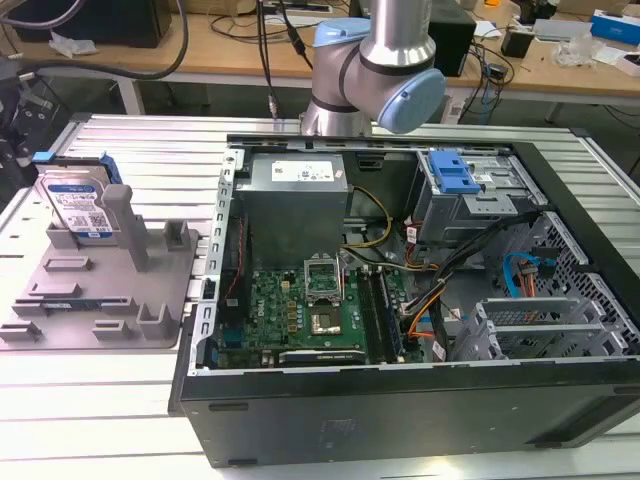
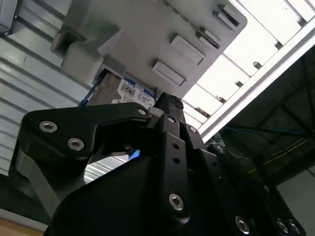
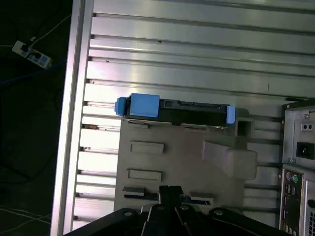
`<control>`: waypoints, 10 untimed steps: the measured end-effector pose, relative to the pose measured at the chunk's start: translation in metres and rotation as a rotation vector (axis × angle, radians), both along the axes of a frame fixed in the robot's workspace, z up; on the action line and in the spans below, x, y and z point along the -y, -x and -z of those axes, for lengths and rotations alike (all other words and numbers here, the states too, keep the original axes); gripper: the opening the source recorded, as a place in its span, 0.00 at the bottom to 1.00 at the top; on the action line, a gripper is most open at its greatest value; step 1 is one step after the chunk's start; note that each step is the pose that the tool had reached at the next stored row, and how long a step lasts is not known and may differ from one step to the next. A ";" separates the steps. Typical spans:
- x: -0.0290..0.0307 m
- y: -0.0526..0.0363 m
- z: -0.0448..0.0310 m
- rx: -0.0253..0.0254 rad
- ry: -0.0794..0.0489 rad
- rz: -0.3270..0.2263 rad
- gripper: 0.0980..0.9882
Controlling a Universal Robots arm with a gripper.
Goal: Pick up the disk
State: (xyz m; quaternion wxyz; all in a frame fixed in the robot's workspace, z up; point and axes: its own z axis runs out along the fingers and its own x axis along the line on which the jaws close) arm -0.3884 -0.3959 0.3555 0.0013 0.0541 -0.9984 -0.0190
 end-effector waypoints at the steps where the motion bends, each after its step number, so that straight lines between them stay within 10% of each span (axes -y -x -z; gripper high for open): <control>1: 0.0000 0.0000 0.0000 0.0001 0.000 -0.029 0.01; 10: 0.0000 0.0000 0.0000 0.0000 0.000 -0.273 0.01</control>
